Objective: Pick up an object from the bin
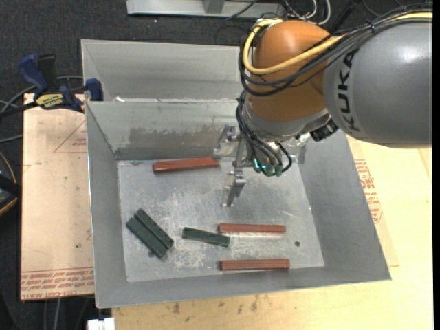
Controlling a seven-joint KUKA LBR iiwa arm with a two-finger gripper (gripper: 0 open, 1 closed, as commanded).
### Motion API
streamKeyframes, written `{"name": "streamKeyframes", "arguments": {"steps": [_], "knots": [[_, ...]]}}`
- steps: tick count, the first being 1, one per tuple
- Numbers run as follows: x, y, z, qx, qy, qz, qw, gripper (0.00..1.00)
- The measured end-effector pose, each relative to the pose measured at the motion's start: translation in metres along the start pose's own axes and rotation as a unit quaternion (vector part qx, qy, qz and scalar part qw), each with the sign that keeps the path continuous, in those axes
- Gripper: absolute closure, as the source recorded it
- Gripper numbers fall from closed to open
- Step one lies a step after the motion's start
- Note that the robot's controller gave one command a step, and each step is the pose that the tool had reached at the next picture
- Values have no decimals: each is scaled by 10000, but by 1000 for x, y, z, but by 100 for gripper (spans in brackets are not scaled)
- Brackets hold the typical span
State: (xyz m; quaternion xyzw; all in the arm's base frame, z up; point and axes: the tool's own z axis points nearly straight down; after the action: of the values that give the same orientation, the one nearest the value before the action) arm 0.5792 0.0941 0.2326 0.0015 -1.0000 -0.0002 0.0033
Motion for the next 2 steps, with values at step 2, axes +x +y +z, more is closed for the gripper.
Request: {"name": "streamKeyframes", "arguments": {"steps": [2], "knots": [[5, -6, 45, -6, -70, -165, 9998, 0]]}}
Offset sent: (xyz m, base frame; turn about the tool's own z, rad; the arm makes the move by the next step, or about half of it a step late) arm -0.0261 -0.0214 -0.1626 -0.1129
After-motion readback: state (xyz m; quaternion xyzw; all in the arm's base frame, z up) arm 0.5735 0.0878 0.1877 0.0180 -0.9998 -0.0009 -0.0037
